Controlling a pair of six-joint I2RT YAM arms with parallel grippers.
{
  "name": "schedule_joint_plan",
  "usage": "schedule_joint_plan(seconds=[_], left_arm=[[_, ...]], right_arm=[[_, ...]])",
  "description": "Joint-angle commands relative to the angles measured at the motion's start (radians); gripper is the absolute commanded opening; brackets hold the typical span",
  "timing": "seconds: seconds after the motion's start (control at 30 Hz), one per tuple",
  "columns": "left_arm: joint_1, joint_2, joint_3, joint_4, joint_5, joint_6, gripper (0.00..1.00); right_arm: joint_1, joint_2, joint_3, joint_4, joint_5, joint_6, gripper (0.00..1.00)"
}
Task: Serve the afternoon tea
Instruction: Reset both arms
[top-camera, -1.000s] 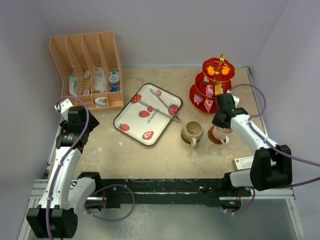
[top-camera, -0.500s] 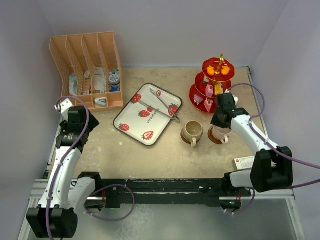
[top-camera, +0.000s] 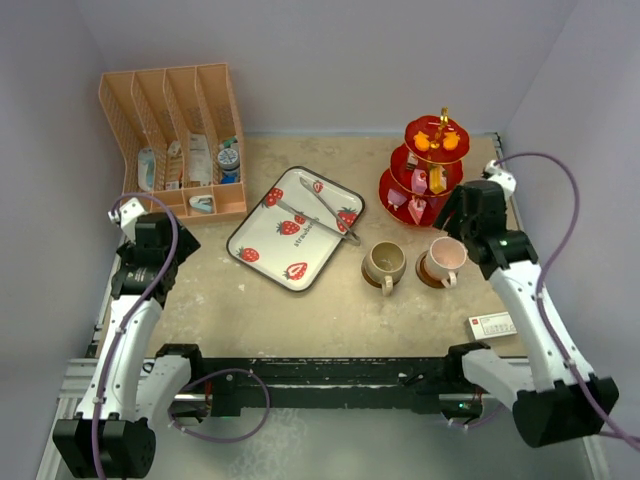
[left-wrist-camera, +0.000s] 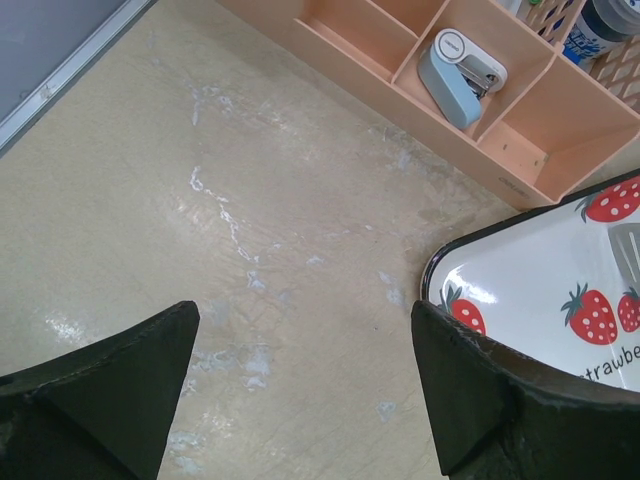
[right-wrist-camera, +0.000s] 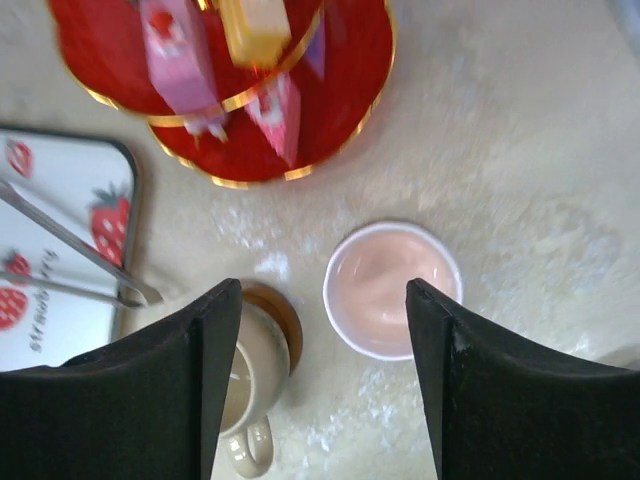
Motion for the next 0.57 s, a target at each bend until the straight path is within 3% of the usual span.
schedule_joint_plan(seconds=[0.0, 0.17, 0.33, 0.53], left_arm=[[-0.002, -0.036, 0.030, 0.014, -0.032, 0.010, 0.85], [-0.002, -0.041, 0.079, -0.007, -0.137, -0.025, 0.86], [-0.002, -0.014, 0.248, -0.084, -0.178, -0.017, 0.86], [-0.002, -0.030, 0.362, -0.093, -0.211, 0.049, 0.87]], right_arm=[[0.000, -0.096, 0.123, 0.063, 0.167, -0.092, 0.71], [0.001, -0.192, 0.184, 0.247, 0.043, -0.233, 0.77], [0.001, -0.355, 0.146, 0.428, -0.135, -0.278, 0.98], [0.001, -0.421, 0.111, 0.434, -0.204, -0.278, 0.99]])
